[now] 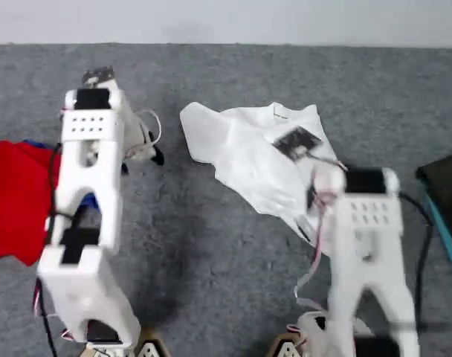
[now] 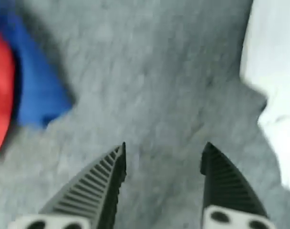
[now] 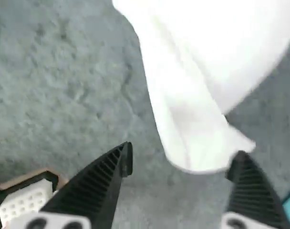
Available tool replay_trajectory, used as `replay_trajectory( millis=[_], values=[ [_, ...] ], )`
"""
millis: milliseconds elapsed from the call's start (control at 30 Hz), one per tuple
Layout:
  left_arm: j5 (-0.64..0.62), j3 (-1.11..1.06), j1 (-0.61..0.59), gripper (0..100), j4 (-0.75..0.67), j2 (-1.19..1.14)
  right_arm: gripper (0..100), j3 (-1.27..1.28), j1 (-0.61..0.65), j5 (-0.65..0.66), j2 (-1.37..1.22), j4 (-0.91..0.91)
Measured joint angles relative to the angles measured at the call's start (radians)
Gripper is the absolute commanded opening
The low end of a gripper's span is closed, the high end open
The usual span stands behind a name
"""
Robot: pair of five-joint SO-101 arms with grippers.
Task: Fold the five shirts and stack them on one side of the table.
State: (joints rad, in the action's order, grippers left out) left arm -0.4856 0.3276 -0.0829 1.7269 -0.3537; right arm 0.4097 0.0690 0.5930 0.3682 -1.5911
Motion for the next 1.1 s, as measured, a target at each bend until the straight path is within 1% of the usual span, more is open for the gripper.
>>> replay_trajectory(
  millis=[100,233,433,500,633,667,733,933,1100],
  values=[
    [0.0,-0.152,0.002,25,0.0,0.137,38.7,-0.158,0.087,-0.012,-0.189,-0.015],
    [0.0,-0.259,0.003,25,0.0,0.238,33.8,-0.358,0.187,-0.015,-0.439,-0.017],
    [0.0,-0.362,0.003,25,0.0,0.336,30.4,-0.598,0.253,-0.018,-0.761,-0.017],
    [0.0,-0.367,0.003,25,0.0,0.367,23.6,-0.654,0.25,-0.018,-0.85,-0.017],
    [0.0,-0.368,0.003,25,0.0,0.417,0.9,-0.783,0.209,-0.006,-0.974,-0.017],
    [0.0,-0.368,0.003,25,0.0,0.423,0.6,-0.81,0.196,-0.005,-1.002,-0.015],
    [0.0,-0.368,0.003,25,0.0,0.425,3.9,-0.858,0.173,0.002,-1.046,-0.015],
    [0.0,-0.368,0.003,25,0.0,0.425,1.3,-0.97,0.115,0.006,-1.083,-0.02],
    [0.0,-0.397,0.044,25,0.0,0.425,1.1,-0.985,0.117,0.006,-1.071,-0.034]
  ],
)
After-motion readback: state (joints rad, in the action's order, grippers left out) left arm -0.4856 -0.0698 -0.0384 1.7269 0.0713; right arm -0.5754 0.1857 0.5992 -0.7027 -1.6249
